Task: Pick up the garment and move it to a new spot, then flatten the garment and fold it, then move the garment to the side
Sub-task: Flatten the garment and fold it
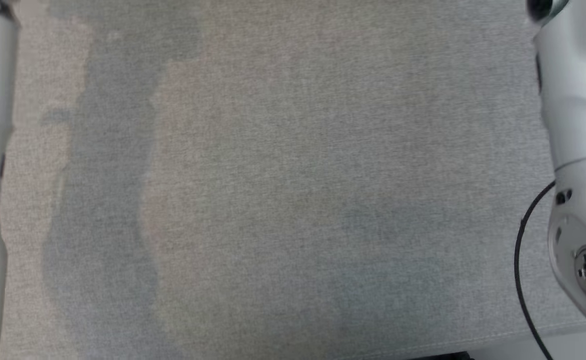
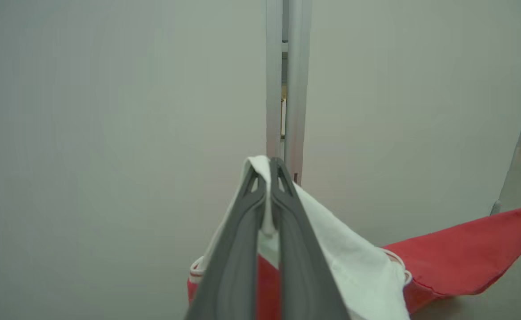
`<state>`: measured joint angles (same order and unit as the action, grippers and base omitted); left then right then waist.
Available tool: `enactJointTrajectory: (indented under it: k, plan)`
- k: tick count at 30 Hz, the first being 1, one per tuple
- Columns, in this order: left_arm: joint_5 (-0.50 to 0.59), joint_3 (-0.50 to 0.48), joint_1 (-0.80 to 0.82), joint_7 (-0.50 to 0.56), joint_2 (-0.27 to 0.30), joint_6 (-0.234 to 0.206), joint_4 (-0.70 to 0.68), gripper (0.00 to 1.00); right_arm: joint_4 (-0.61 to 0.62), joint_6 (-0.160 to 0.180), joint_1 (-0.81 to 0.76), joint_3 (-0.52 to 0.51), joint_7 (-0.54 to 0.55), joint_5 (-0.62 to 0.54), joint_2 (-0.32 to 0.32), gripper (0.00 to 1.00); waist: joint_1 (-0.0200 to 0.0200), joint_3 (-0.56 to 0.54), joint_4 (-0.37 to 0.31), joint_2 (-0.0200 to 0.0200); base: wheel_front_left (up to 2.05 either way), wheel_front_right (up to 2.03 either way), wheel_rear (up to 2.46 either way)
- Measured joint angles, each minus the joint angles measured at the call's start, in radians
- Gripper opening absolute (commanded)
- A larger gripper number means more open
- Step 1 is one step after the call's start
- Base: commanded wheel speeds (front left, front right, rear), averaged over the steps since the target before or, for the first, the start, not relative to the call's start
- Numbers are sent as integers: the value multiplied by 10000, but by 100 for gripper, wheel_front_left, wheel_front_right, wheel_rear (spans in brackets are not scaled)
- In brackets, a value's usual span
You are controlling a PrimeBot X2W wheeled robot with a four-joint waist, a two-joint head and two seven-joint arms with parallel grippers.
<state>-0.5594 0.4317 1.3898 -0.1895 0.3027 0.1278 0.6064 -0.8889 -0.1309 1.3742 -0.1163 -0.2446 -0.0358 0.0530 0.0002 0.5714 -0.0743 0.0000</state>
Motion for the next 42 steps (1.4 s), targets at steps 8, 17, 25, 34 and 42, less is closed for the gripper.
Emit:
enactJointTrajectory:
  k: [8,17,25,34,42]
  plan:
    - [-957,-146,-2095,-596,410,13,-738,0,-56,0,-1204,562,-173,449,-33,0,0,374,335,0,0,0,0]
    - [-1168,-1302,-5090,-717,535,-19,-2849,0,1496,-2,-3078,1001,-174,1496,61,0,-1,-138,325,0,0,0,0]
    - [-959,-2316,-8768,-715,169,-226,-4869,0,2780,0,-5474,1526,-173,2489,288,0,-1,-1214,292,0,0,0,0]
    - [-838,-2543,-12145,-727,-453,-491,-6374,0,4460,-2,-8397,1430,178,3131,466,0,-2,-2805,346,0,0,0,0]
    - [-905,-2447,-14602,-326,-376,-993,-8004,0,6941,-2,-11173,932,1162,3235,190,0,-2,-4161,418,0,0,0,0]
